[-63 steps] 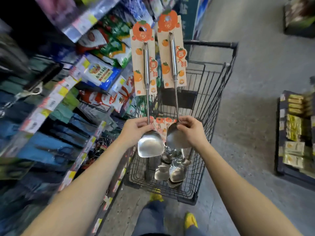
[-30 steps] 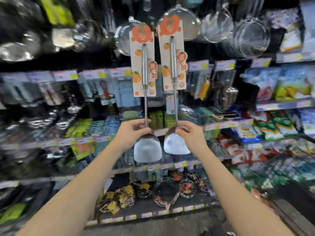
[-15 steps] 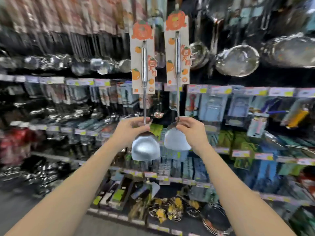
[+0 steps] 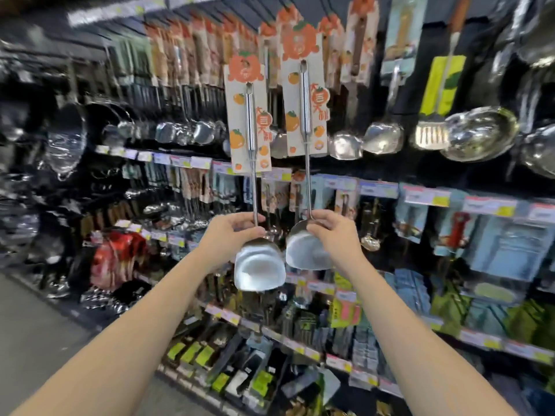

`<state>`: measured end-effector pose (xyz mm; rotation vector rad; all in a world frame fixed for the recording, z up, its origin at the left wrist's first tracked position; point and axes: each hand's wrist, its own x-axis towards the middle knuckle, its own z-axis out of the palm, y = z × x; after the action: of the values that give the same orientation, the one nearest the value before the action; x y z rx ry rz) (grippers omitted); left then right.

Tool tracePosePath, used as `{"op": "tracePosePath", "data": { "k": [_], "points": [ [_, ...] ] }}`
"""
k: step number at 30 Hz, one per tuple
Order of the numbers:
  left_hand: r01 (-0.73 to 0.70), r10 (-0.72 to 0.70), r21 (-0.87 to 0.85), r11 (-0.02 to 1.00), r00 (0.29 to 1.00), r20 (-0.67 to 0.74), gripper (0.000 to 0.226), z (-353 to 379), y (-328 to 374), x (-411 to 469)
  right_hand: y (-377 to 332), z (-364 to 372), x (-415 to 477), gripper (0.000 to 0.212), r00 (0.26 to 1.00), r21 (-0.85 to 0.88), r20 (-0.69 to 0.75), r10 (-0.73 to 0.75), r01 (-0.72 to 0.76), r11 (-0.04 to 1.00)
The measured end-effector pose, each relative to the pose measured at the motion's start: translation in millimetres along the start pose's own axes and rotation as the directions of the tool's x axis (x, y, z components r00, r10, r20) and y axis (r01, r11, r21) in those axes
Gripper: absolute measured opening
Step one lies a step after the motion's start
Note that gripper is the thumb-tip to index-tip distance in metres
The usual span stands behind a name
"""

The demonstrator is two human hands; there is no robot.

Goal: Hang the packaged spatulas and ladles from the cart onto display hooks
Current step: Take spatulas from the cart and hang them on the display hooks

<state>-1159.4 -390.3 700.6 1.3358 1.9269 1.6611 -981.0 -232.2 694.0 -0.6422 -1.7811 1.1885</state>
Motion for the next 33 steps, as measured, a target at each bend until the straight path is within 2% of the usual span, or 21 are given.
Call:
{"op": "tracePosePath", "data": {
  "k": [7, 11, 15, 22, 27, 33],
  "points": [
    [-0.025, 0.027, 0.053, 0.998, 0.999, -0.039, 0.02, -73, -34, 78, 3, 84, 79, 0.031, 0.999, 0.023, 0.035, -0.02, 0.019, 1.0],
    [-0.063, 0.065, 0.062, 0.996, 0.997, -0.031, 0.02, -108, -46, 116, 2, 120, 114, 0.029, 1.0, 0.085, 0.009, -0.013, 0.012, 0.996],
    [-0.063, 0.065, 0.052, 0.997, 0.998, -0.028, 0.021, -132, -57, 150, 3, 149, 142, 0.029, 0.999, 0.038, -0.03, -0.041, 0.042, 0.998],
    [-0.166, 0.163, 0.042, 0.985, 0.985, 0.05, 0.019, -183, -90, 216, 4, 206, 188, 0.029, 0.994, -0.055, -0.095, -0.058, 0.053, 0.997],
    [-0.198, 0.193, 0.018, 0.98, 0.968, 0.162, 0.026, -221, -111, 268, -2, 257, 214, 0.023, 0.983, -0.061, -0.176, -0.06, 0.05, 0.997],
    [-0.264, 0.258, -0.015, 0.964, 0.928, 0.27, 0.023, -255, -127, 324, -12, 300, 233, 0.026, 0.96, -0.021, -0.275, -0.047, 0.043, 0.999]
  ]
}}
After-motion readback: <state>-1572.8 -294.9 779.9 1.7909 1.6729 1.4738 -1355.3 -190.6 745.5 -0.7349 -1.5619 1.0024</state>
